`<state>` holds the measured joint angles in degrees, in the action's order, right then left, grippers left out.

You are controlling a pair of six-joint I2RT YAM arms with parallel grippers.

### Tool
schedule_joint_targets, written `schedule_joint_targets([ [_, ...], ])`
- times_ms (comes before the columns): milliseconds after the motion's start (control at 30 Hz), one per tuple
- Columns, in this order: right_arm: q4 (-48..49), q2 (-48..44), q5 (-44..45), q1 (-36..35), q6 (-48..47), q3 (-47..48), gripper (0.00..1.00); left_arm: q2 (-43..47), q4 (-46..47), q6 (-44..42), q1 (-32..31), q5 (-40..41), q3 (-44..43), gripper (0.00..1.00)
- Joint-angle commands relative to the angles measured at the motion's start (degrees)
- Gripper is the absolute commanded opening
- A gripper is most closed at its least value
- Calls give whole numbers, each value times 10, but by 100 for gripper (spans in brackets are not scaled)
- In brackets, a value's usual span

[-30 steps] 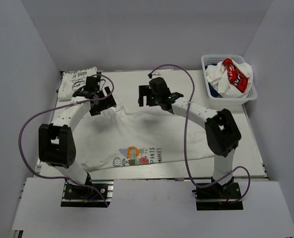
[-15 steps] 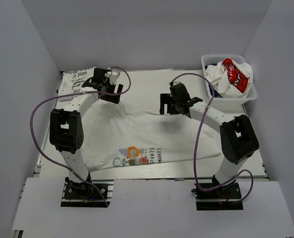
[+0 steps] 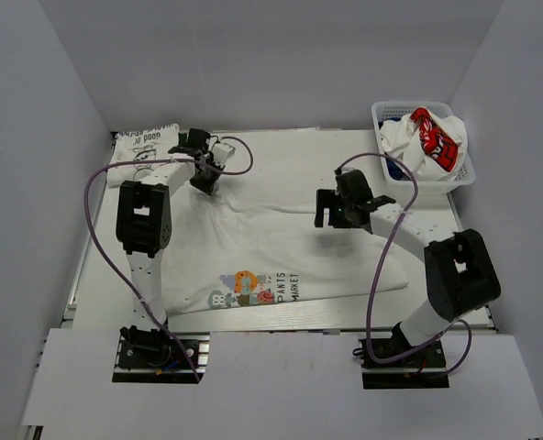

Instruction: Fold and stack the t-shirts

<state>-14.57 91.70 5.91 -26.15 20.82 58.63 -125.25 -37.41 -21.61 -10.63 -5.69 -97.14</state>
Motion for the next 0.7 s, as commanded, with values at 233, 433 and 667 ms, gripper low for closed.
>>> schedule_joint_targets([
  [233, 60, -25, -115, -50, -63, -123, 84, -4, 86, 81, 0, 67, -64, 0],
  [433, 53, 57, -102, -59, -20, -111, 73, -10, 172, 177, 0, 101, -111, 1],
  [667, 55, 72, -104, -59, -13, -113, 69, -112, 255, 211, 0, 207, -237, 100],
])
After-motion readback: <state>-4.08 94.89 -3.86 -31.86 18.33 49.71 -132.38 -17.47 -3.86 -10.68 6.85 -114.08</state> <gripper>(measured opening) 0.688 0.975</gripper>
